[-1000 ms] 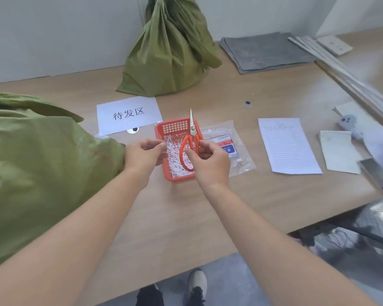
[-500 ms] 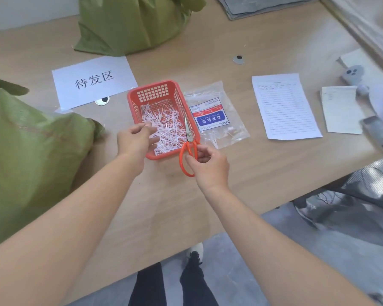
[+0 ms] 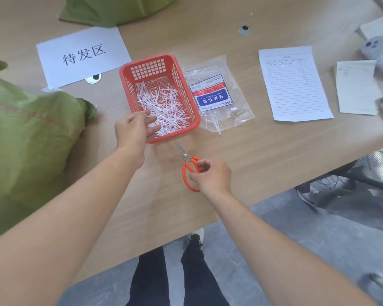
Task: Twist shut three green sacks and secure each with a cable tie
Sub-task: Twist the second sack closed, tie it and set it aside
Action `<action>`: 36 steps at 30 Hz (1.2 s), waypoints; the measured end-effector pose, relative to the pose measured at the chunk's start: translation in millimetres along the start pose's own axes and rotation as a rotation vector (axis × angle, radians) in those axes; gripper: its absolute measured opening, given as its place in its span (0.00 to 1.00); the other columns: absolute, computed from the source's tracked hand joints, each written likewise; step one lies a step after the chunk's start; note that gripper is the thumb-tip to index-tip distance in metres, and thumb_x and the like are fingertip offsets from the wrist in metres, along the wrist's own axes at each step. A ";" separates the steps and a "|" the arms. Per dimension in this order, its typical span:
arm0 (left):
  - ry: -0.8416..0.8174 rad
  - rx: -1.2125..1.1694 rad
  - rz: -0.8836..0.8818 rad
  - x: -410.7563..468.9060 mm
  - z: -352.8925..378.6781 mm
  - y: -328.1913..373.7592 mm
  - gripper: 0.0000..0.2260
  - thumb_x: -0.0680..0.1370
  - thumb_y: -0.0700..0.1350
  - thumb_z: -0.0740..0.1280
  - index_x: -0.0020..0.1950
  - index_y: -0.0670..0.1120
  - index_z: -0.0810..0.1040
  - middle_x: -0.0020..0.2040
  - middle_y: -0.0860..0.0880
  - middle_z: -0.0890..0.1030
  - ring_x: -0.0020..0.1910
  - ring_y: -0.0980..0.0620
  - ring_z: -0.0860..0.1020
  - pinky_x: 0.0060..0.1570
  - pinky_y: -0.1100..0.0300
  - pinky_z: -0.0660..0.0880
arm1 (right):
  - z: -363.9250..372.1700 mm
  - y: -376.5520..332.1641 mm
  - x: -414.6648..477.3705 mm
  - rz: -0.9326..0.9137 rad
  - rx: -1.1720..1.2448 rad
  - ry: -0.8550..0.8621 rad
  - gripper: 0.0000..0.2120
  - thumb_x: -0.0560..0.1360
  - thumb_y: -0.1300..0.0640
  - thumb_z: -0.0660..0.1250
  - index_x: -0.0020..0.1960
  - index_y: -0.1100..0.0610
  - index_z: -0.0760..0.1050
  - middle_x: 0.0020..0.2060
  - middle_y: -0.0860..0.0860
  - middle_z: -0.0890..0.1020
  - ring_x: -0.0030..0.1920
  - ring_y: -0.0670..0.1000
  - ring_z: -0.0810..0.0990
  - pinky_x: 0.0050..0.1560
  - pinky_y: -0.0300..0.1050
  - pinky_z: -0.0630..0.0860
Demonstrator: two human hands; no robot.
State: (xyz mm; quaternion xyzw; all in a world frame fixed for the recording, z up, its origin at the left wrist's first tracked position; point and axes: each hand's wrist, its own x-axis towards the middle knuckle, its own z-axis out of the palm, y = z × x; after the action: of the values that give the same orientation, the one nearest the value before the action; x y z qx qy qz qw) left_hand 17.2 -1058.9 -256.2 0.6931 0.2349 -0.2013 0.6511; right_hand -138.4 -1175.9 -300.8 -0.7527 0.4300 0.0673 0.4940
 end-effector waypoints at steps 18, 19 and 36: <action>-0.004 0.072 0.021 -11.0 -13.3 -14.1 0.11 0.80 0.40 0.61 0.58 0.44 0.80 0.54 0.46 0.87 0.47 0.47 0.88 0.53 0.56 0.82 | 19.4 24.7 2.0 -0.130 -0.406 0.029 0.06 0.74 0.60 0.74 0.51 0.55 0.84 0.45 0.53 0.86 0.48 0.56 0.84 0.47 0.47 0.76; -0.005 0.080 0.020 -13.0 -15.1 -13.1 0.10 0.80 0.40 0.61 0.57 0.45 0.80 0.54 0.46 0.87 0.47 0.47 0.88 0.54 0.55 0.81 | 20.3 24.2 1.7 -0.134 -0.411 0.032 0.06 0.75 0.60 0.72 0.52 0.56 0.84 0.46 0.53 0.86 0.48 0.56 0.84 0.47 0.48 0.76; -0.065 0.080 0.011 -105.5 -57.8 52.8 0.10 0.81 0.55 0.59 0.56 0.53 0.74 0.51 0.52 0.74 0.54 0.48 0.70 0.53 0.51 0.69 | 2.2 -104.2 -62.4 -0.224 0.479 -0.091 0.24 0.84 0.38 0.55 0.67 0.51 0.80 0.50 0.35 0.81 0.59 0.44 0.79 0.68 0.45 0.73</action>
State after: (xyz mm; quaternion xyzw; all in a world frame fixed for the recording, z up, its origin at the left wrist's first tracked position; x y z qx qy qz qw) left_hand -38.7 -1010.1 -147.8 0.7129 0.2016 -0.2295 0.6313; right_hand -102.1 -1123.1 -197.6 -0.6534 0.3252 -0.0575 0.6811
